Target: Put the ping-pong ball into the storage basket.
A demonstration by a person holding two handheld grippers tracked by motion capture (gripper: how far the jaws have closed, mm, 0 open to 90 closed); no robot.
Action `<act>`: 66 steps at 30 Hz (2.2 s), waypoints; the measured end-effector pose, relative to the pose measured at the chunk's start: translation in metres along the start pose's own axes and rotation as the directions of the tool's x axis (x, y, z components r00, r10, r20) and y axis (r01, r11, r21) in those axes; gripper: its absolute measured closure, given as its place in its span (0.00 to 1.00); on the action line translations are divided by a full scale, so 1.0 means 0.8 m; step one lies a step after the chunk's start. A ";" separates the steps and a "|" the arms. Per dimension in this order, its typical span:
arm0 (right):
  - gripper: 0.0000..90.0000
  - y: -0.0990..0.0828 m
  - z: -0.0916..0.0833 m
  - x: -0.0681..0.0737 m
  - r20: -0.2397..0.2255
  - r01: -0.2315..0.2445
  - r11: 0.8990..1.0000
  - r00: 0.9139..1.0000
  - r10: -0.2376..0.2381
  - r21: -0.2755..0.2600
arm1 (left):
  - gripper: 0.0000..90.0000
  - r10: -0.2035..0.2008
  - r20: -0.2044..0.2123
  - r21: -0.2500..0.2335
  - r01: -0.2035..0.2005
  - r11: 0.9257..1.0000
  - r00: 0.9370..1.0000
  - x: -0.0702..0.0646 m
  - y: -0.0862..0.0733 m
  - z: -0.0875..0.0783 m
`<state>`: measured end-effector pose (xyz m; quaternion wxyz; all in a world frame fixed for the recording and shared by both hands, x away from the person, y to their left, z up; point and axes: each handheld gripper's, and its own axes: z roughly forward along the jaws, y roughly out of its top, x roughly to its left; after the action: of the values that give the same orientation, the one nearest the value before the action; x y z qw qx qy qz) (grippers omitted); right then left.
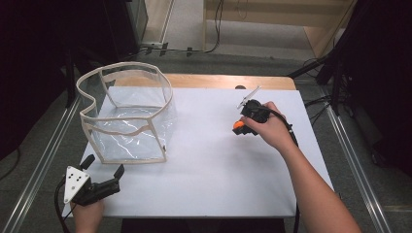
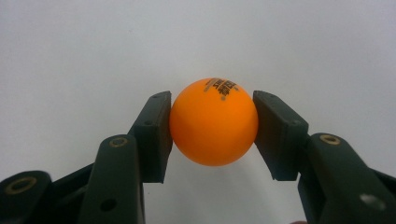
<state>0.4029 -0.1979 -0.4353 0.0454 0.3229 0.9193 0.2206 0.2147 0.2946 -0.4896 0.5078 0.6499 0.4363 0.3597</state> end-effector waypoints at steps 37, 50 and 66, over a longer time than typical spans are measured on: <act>0.53 0.052 -0.011 0.026 -0.017 0.081 0.997 0.997 -0.082 -0.005 | 0.00 -0.001 0.003 0.000 0.001 1.000 1.000 0.000 0.000 0.000; 0.53 0.074 -0.013 0.040 -0.036 0.120 0.993 0.992 -0.120 -0.009 | 0.00 -0.001 0.003 0.001 0.001 1.000 1.000 0.000 0.000 0.001; 0.53 0.096 -0.014 0.056 -0.048 0.151 0.989 0.987 -0.151 -0.010 | 0.00 0.000 0.005 0.002 0.000 1.000 1.000 0.000 0.000 0.001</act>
<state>0.4093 -0.1216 -0.3892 0.0405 0.2468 0.9412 0.2273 0.2153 0.2943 -0.4895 0.5083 0.6513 0.4353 0.3578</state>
